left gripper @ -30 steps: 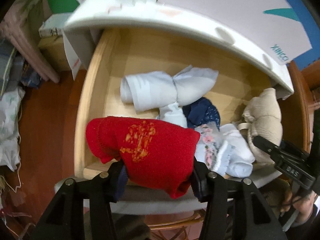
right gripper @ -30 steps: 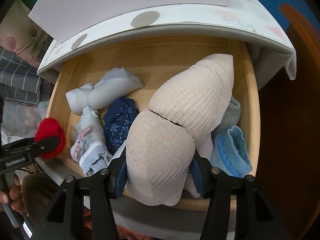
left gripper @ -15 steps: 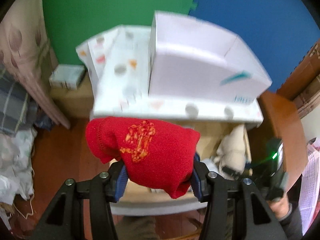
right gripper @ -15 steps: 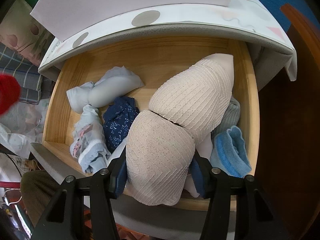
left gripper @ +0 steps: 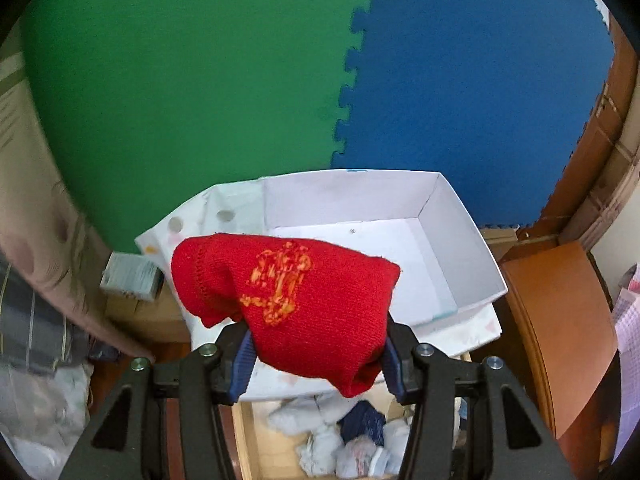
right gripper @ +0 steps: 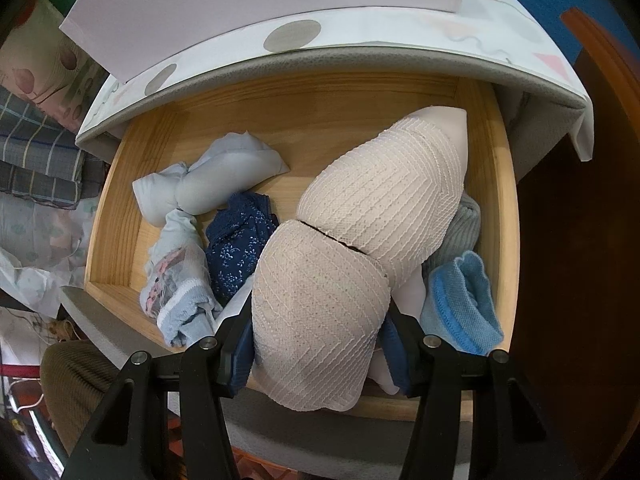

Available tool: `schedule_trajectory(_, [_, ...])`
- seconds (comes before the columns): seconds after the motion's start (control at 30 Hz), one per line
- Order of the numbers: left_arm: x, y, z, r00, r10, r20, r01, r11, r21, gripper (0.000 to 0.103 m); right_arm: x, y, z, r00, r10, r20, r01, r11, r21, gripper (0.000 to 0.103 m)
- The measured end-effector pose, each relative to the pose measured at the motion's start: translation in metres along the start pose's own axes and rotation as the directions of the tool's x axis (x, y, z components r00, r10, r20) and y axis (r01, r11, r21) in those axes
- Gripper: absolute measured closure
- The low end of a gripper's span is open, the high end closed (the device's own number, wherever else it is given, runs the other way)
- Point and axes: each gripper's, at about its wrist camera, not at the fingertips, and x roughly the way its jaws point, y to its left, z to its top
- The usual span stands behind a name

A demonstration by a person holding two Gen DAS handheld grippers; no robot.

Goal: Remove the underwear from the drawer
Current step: 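Carry the red garment into the white box and open the left tool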

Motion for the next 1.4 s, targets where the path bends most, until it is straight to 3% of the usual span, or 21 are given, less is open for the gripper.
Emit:
schedule_trajectory(0.2, [0.068,-0.009,0.024,0.996,-0.015,-0.090,0.015,1.000,0.001,0.050,0.000,0.001,0.000,1.000,0.000,0.002,0.000,1.000,0.008,0.051])
schedule_trajectory(0.43, [0.120,-0.019,0.013,0.988,0.032,-0.153,-0.020,0.996,0.083,0.050,0.001,-0.001,0.000,1.000,0.009,-0.001,-0.009,1.000,0.014,0.051])
schedule_trajectory(0.73, [0.136,-0.027,-0.007,0.974,0.125,-0.187,-0.091,0.980,0.179,0.050,0.001,-0.001,0.000,1.000,0.012,-0.001,-0.012,1.000,0.019,0.050])
schedule_trajectory(0.93, [0.137,-0.033,-0.006,0.970,0.152,-0.191,-0.123,0.979,0.160,0.046,0.001,-0.001,0.001,1.000,0.019,-0.001,-0.019,1.000,0.022,0.050])
schedule_trajectory(1.17, [0.130,-0.037,-0.003,0.975,0.112,-0.191,-0.090,0.989,0.120,0.039,0.001,-0.001,0.001,1.000,0.020,-0.001,-0.020,1.000,0.023,0.050])
schedule_trajectory(1.4, [0.108,-0.031,0.000,0.985,0.096,-0.142,-0.082,0.992,0.099,0.038,0.001,-0.001,0.000,1.000,0.018,-0.001,-0.017,1.000,0.022,0.050])
